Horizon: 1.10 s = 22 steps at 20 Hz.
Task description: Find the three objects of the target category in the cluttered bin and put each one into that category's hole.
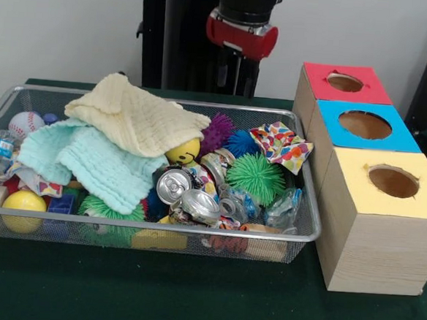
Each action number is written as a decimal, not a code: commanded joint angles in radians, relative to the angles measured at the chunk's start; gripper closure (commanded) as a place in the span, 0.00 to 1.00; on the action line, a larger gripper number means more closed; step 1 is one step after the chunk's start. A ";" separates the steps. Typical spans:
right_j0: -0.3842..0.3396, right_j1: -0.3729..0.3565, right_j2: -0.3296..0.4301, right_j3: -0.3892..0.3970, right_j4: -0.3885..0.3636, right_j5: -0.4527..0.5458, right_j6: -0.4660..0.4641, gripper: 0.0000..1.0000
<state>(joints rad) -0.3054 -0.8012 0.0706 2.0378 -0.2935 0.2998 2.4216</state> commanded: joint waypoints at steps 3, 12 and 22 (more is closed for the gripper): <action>0.054 0.242 -0.164 0.104 0.098 -0.282 0.323 0.00; 0.002 0.263 -0.068 0.194 0.204 -0.439 0.323 0.00; -0.009 0.074 0.027 0.284 0.296 -0.332 0.289 0.00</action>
<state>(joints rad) -0.3170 -0.6747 -0.0086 2.2853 -0.0916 -0.1126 2.4951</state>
